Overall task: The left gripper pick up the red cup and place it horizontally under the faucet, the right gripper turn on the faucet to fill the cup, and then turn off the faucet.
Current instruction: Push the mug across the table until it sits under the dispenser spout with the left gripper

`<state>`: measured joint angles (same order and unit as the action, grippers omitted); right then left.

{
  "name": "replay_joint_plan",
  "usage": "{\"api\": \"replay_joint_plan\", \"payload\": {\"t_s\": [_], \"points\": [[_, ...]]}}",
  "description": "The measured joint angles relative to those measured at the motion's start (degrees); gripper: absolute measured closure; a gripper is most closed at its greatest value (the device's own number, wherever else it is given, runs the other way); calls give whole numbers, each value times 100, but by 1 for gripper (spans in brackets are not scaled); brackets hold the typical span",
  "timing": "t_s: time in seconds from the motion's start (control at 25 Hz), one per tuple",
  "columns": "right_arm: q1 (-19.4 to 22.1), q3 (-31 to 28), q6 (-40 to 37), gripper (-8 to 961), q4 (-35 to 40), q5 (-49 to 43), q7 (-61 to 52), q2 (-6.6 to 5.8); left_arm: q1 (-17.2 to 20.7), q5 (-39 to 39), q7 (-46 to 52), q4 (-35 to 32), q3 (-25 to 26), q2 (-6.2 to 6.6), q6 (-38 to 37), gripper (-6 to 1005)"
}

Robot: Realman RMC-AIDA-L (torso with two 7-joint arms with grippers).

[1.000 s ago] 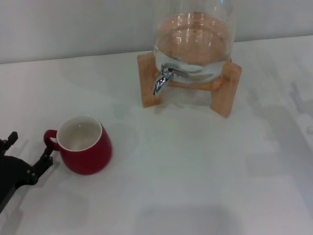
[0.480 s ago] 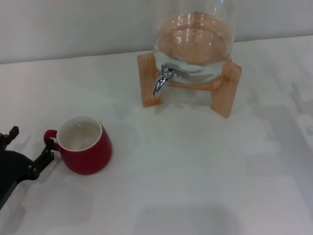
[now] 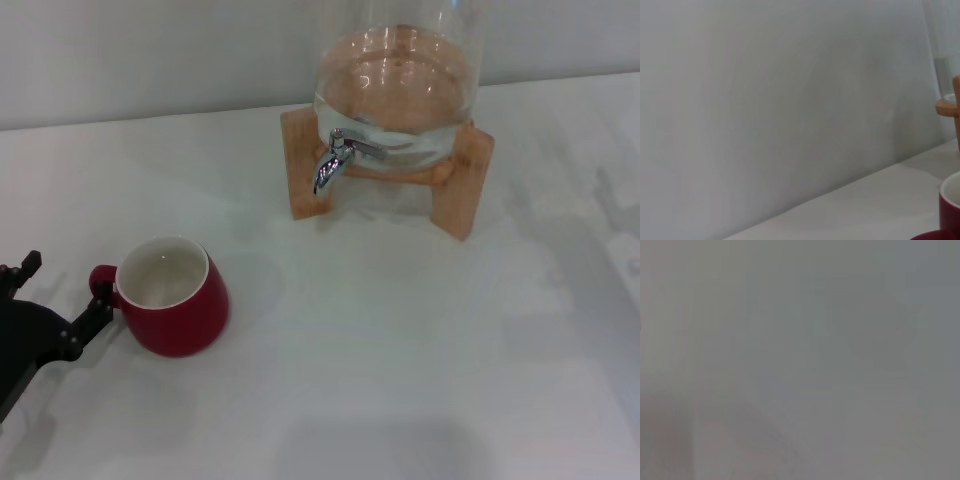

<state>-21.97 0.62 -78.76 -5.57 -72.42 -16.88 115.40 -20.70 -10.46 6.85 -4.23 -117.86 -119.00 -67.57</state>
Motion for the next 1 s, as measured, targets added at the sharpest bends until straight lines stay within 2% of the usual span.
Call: {"api": "replay_joint_plan", "payload": {"t_s": [1.0], "points": [[18,0,-70,221,-11,0,0,0,-106,14,-183,8,-7,0,119,118]]}}
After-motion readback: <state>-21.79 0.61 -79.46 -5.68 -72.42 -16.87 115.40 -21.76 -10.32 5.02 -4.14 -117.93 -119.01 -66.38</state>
